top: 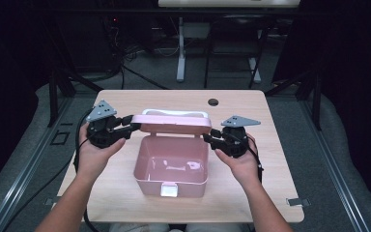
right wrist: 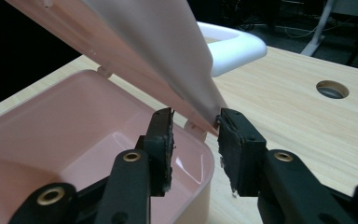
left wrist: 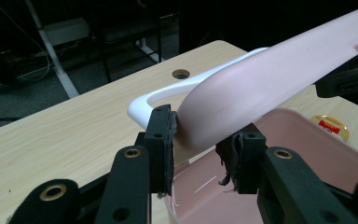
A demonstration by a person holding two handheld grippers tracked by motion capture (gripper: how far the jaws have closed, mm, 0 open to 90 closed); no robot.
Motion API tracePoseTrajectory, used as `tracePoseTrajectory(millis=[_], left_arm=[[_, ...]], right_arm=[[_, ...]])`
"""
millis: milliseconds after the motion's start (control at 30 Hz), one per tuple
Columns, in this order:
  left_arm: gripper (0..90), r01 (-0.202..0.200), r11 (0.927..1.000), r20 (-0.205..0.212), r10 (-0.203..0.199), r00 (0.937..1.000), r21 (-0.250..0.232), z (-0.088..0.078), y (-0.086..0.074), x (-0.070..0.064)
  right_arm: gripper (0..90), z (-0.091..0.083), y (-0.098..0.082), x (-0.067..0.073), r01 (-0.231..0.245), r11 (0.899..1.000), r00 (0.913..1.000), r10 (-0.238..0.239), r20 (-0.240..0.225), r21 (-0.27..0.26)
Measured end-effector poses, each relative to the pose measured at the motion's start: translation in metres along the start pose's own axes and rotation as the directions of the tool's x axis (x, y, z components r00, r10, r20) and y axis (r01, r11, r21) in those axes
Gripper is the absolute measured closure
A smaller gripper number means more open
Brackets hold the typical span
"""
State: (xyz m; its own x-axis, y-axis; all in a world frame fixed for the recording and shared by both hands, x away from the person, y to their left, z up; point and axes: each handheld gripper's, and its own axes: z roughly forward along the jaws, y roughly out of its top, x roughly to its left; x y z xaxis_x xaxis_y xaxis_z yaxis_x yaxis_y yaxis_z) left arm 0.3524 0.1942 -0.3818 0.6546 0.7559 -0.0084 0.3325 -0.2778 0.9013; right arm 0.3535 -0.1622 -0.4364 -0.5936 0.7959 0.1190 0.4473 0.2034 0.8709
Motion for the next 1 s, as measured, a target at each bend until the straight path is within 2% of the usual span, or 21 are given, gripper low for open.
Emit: tracePoseTrajectory(millis=[467,633,700,1000], left_arm=[[74.9,-0.021,0.9997,-0.053,0.021,0.9984,0.008,0.01,0.008,0.005],[77.6,-0.019,0.9997,-0.062,0.02,0.9979,0.013,0.012,0.01,0.007],[78.0,-0.011,0.9999,-0.067,0.011,0.9977,0.011,0.013,0.01,0.007],[78.9,-0.018,0.9993,-0.078,0.02,0.9967,0.033,0.01,0.012,0.006]], right_arm=[[75.1,0.018,0.004,-0.009,-0.004,1.0,0.9983,0.003,0.059,0.016],[76.7,0.022,0.005,-0.013,-0.012,1.0,0.9984,0.011,0.055,0.013],[77.4,0.022,0.006,-0.013,-0.007,1.0,0.998,0.006,0.063,0.018],[80.1,0.024,0.01,-0.01,0.023,0.999,0.996,-0.026,0.085,0.042]])
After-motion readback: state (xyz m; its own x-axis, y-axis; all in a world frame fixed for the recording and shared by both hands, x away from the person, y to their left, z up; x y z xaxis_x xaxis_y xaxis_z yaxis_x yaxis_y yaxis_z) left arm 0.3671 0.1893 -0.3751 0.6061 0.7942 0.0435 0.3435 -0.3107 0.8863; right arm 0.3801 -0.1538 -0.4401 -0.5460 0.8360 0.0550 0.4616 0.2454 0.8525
